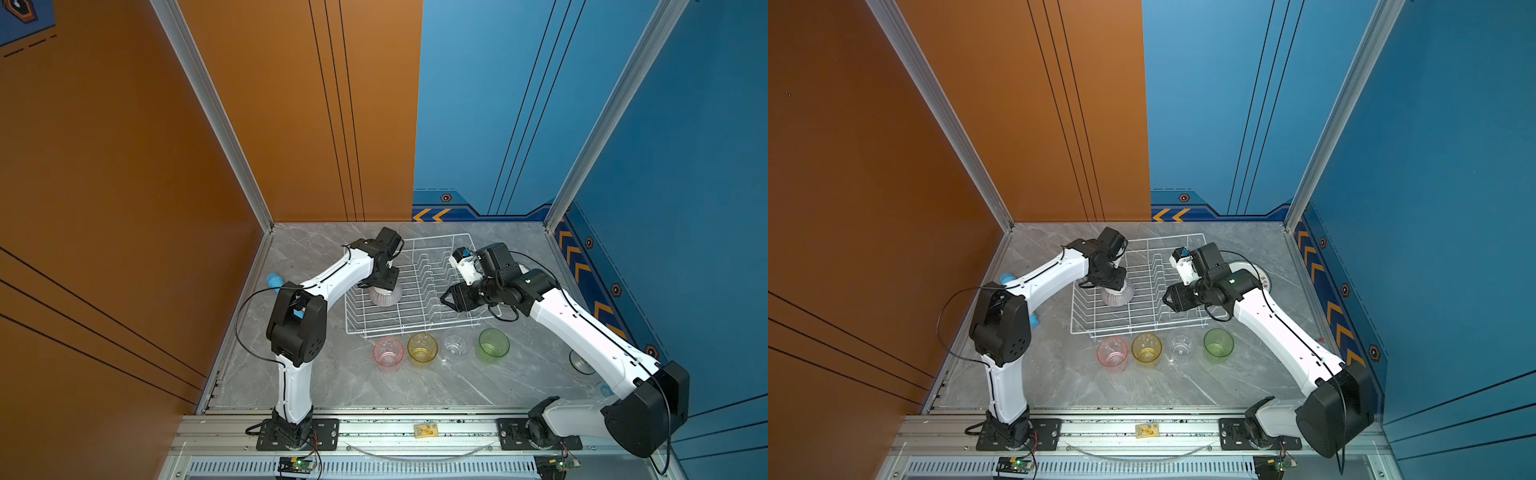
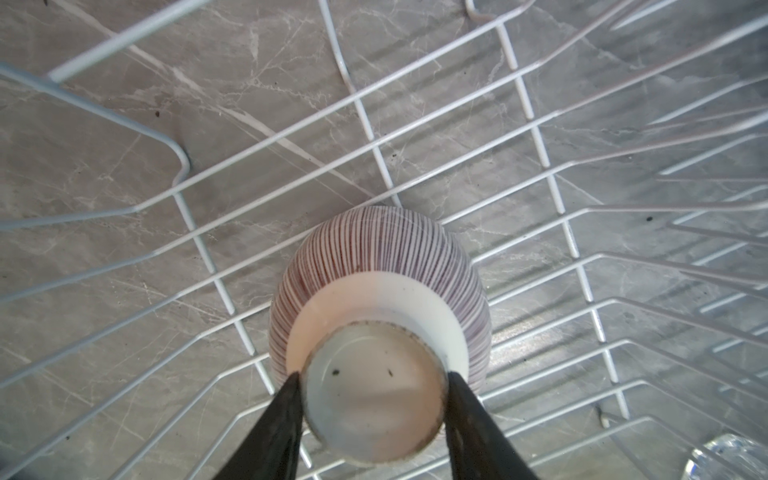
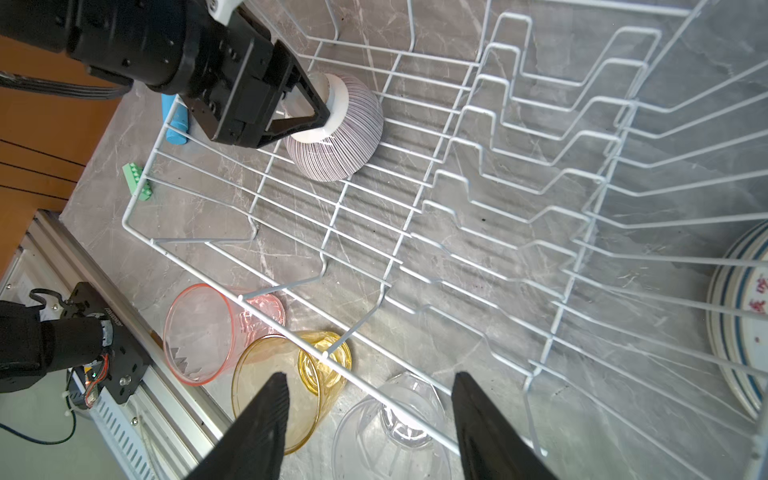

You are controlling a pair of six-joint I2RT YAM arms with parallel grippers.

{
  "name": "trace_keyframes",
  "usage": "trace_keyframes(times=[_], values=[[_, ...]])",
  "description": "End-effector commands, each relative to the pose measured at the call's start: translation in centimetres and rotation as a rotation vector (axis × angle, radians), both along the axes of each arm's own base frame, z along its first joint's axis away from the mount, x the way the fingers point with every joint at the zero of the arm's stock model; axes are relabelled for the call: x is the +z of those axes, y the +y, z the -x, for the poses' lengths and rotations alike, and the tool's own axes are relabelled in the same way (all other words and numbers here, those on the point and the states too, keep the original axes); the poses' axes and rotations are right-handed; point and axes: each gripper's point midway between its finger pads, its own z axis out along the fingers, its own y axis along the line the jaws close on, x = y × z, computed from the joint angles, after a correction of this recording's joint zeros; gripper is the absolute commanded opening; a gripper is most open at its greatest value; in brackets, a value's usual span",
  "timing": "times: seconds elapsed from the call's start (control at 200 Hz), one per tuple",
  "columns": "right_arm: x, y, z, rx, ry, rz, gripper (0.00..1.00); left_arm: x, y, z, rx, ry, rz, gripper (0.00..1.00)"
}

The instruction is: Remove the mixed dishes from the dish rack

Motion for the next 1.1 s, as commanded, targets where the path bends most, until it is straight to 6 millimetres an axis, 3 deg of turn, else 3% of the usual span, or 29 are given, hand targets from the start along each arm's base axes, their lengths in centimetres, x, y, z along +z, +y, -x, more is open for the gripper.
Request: trace_keyframes(times=[0.0,0.616,1.097], values=[[0.9,0.9,0.2,0.011,-0.001,-0.099,0.62,2.5,0.0,0.4,-0.019,-0.031,0.042,0.45],[0.4,3.4,0.7,0.069,0.106,-0.397,0.61,5.9,-0.8,1.2,-0.048,-0.060,0.156,0.44],[0.2,4.5,0.8,0.095,0.142,-0.534,0.58,9.2,-2.0,2.4,-0.090,-0.077,0.281,0.44]])
